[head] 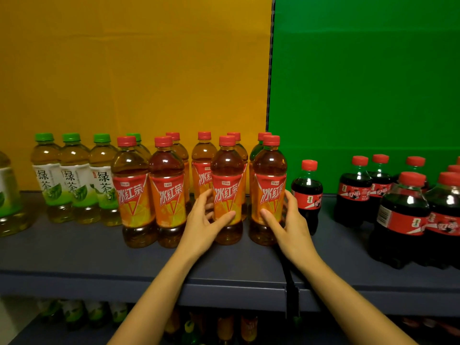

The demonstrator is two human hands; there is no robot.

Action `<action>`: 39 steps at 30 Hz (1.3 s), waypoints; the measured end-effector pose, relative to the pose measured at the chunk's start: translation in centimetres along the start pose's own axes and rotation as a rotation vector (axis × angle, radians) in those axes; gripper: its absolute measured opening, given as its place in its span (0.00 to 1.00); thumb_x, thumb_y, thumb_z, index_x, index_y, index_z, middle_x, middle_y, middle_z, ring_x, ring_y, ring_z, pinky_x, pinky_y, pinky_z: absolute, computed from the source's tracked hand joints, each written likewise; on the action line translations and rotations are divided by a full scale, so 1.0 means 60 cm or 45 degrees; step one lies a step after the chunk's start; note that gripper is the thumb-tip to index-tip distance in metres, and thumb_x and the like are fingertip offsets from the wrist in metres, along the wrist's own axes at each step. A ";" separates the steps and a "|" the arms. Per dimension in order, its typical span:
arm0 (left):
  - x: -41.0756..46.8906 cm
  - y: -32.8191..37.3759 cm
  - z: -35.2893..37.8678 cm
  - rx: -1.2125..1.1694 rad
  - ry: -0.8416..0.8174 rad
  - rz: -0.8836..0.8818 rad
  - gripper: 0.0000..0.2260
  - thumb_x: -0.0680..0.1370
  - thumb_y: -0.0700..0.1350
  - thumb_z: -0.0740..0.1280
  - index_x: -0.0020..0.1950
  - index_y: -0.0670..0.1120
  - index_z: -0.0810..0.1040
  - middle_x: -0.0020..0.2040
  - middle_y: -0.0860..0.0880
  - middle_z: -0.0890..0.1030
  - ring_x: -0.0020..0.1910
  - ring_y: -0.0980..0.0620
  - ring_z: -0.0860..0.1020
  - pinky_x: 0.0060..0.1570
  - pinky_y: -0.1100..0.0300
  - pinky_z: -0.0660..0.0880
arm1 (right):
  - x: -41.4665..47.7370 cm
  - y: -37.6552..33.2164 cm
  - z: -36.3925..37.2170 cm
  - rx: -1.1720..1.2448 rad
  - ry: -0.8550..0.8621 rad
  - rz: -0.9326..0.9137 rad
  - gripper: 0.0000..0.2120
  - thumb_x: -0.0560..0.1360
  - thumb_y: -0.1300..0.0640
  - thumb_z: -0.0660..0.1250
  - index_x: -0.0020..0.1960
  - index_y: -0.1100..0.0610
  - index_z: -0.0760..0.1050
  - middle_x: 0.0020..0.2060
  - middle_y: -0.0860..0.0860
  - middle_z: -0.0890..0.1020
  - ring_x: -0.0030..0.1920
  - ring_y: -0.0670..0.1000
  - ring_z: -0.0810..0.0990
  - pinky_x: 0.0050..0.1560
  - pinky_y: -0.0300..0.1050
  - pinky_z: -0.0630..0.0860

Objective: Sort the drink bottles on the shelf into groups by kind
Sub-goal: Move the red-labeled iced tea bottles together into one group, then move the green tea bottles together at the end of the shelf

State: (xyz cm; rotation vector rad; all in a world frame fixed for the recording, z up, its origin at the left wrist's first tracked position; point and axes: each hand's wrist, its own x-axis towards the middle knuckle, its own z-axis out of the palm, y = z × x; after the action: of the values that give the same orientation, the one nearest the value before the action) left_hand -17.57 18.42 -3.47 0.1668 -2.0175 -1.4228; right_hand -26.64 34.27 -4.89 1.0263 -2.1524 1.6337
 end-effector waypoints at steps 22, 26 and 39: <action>0.003 0.005 -0.015 0.043 0.133 -0.053 0.35 0.75 0.55 0.64 0.75 0.49 0.49 0.75 0.50 0.59 0.72 0.56 0.58 0.68 0.59 0.59 | -0.010 -0.027 0.002 -0.083 0.248 -0.215 0.30 0.75 0.53 0.66 0.72 0.52 0.56 0.71 0.47 0.61 0.71 0.41 0.59 0.70 0.35 0.57; 0.006 -0.007 -0.023 0.156 0.205 -0.045 0.33 0.77 0.48 0.64 0.75 0.45 0.48 0.75 0.49 0.58 0.71 0.57 0.58 0.66 0.62 0.58 | 0.000 -0.085 -0.003 -0.038 0.312 -0.536 0.20 0.73 0.56 0.62 0.65 0.55 0.67 0.62 0.46 0.70 0.65 0.41 0.66 0.66 0.29 0.60; 0.036 -0.020 -0.078 0.324 0.335 -0.052 0.33 0.77 0.44 0.64 0.75 0.43 0.48 0.75 0.45 0.58 0.74 0.48 0.58 0.72 0.51 0.58 | 0.191 -0.280 0.014 -0.526 -0.211 -0.587 0.12 0.76 0.55 0.64 0.58 0.55 0.75 0.55 0.51 0.79 0.54 0.49 0.77 0.56 0.46 0.74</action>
State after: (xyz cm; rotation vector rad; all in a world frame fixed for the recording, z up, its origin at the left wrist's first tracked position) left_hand -16.91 13.24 -2.68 0.4818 -1.9749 -1.0991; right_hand -23.61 27.08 13.89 1.4154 -2.0223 0.8816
